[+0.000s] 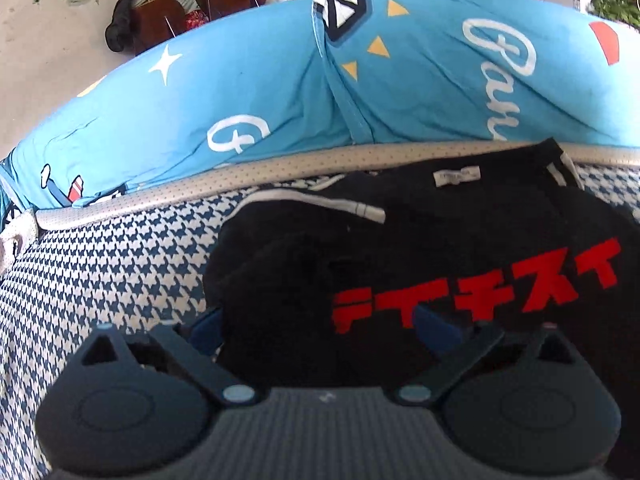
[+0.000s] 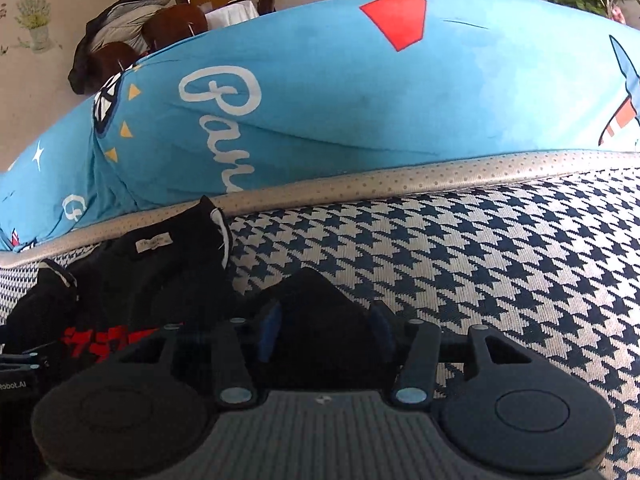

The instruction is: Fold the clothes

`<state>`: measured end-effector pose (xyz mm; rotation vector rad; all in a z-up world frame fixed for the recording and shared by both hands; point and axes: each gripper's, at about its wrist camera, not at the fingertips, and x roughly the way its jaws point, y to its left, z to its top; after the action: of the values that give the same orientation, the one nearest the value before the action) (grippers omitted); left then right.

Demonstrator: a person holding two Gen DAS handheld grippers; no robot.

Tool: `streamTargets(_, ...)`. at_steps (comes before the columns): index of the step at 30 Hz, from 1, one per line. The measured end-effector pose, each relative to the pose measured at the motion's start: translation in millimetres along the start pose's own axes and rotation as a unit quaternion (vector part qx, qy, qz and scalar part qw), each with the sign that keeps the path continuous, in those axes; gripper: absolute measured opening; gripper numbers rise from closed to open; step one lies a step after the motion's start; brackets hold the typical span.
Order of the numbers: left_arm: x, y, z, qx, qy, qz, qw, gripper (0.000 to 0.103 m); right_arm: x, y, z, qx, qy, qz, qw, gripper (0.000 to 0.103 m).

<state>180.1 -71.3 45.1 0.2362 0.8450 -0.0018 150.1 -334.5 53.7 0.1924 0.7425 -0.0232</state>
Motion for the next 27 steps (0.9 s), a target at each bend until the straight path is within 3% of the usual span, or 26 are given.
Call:
streamTargets(1,2,0,-1,0.0,0.005,-0.001,1.0,0.1,0,2,0,-0.008,0.0,0.001,1.0,0.041)
streamTargets(3,5,0,-2,-0.003,0.014,-0.004,0.9999,0.1,0,5,-1,-0.014,-0.001,0.008,1.0,0.025)
streamTargets(9,11,3,-3,-0.012,0.027,-0.01,0.9995,0.103,-15,7,5,-0.009,-0.038,-0.025,0.999,0.008)
streamTargets(15,13,5,-3,-0.017,0.031,-0.013,0.9993,0.103,-40,3,15,0.015,-0.097,-0.079,0.992,0.007)
streamTargets(21,14,6,-3,-0.021,0.033,-0.014,0.9991,0.103,-73,-13,23,0.062,-0.178,-0.169,0.967,0.007)
streamTargets(24,14,6,-3,-0.021,0.035,-0.017,0.999,0.103,-70,-31,24,0.101,-0.169,-0.189,0.962,0.007)
streamTargets(27,14,7,-3,-0.02,0.036,-0.016,0.999,0.103,-56,-45,25,0.13,-0.109,-0.208,0.963,0.007)
